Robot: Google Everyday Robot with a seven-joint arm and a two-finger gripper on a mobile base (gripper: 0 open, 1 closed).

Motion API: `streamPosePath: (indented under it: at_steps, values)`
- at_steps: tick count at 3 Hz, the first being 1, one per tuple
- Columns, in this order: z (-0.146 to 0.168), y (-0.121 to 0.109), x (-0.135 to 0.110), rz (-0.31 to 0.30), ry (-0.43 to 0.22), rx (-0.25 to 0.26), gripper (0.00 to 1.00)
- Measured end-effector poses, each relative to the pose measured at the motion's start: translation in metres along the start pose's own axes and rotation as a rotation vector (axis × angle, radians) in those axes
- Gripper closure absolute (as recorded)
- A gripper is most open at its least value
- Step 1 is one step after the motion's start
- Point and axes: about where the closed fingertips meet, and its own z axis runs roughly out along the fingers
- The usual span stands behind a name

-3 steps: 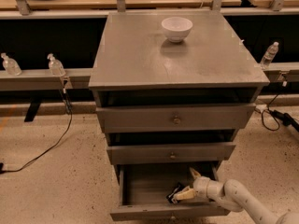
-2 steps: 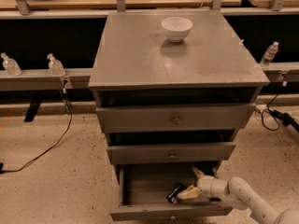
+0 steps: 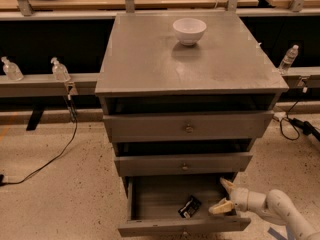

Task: Place rxbar chocolate into bottom drawer

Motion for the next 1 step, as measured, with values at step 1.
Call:
streamPosePath:
  at_steps: [1]
  values:
    - [-0.0032,0.0048,-0.0055,-0.005,-0.015,-0.033,0.00]
